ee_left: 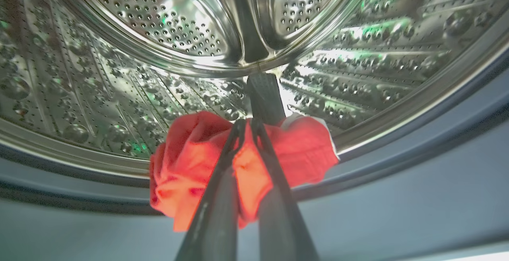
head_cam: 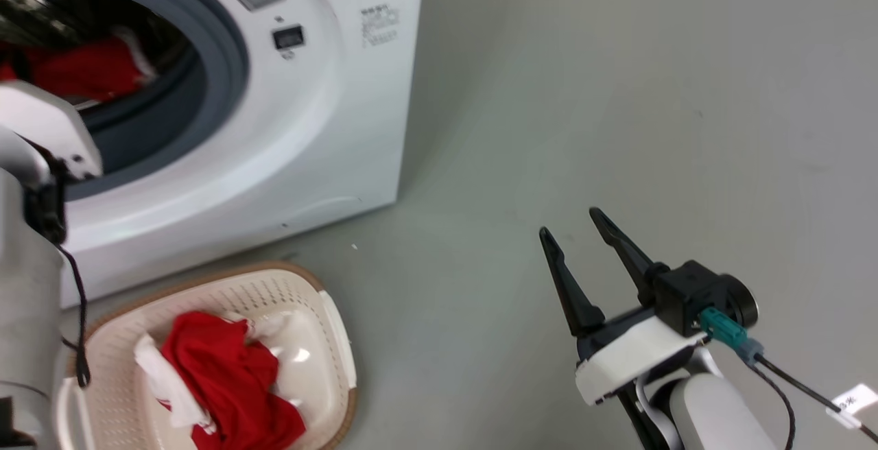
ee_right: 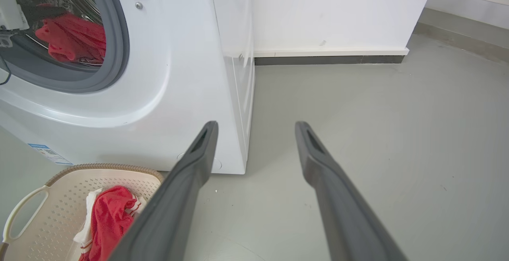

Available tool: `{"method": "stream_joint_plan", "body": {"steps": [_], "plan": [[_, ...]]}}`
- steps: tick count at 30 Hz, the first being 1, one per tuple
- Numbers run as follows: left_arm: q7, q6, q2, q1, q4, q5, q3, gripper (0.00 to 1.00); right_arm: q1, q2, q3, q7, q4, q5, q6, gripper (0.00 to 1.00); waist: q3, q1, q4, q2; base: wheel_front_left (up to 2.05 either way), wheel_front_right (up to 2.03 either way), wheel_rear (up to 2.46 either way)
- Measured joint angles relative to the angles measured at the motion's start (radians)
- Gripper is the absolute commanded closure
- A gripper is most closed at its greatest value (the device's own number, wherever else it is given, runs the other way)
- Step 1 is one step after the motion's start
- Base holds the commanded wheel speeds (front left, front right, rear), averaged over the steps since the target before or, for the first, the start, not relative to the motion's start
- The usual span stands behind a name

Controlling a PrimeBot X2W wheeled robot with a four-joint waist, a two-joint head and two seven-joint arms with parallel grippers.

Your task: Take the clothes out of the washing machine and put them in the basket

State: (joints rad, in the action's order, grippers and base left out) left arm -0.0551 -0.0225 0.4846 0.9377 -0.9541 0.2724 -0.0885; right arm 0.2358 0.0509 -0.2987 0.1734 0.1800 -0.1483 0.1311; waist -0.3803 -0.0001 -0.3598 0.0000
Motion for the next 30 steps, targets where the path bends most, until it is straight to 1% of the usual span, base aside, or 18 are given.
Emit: {"method": "stream_joint_plan", "body": {"steps": [9,15,17,23,30], "plan": [[-0.133,0.073,-0.086,-0.064,-0.100,0.054,-0.001,1.00,-0.084,0.000,0.038,-0.056,-0.068,0.031,0.000,0.00,0.146,-0.0001,0.060,0.0000,0.00,0.00,0.00],[-0.185,0.102,-0.142,-0.093,-0.110,0.067,-0.015,1.00,-0.131,0.000,0.057,-0.091,-0.123,0.037,0.000,0.00,0.221,-0.0002,0.103,0.0000,0.00,0.00,0.00],[-0.195,0.111,-0.150,-0.095,-0.097,0.078,-0.015,1.00,-0.142,0.000,0.058,-0.103,-0.138,0.039,0.000,0.00,0.237,-0.0002,0.119,0.0000,0.00,0.00,0.00],[-0.205,0.131,-0.186,-0.138,0.012,0.093,-0.020,1.00,-0.190,0.000,0.074,-0.134,-0.187,0.051,0.000,0.00,0.280,-0.0001,0.159,0.0000,0.00,0.00,0.00],[-0.208,0.137,-0.212,-0.237,0.252,0.095,-0.018,1.00,-0.220,0.000,0.090,-0.162,-0.232,0.060,0.000,0.00,0.305,-0.0001,0.199,0.0000,0.00,0.00,0.00]]}}
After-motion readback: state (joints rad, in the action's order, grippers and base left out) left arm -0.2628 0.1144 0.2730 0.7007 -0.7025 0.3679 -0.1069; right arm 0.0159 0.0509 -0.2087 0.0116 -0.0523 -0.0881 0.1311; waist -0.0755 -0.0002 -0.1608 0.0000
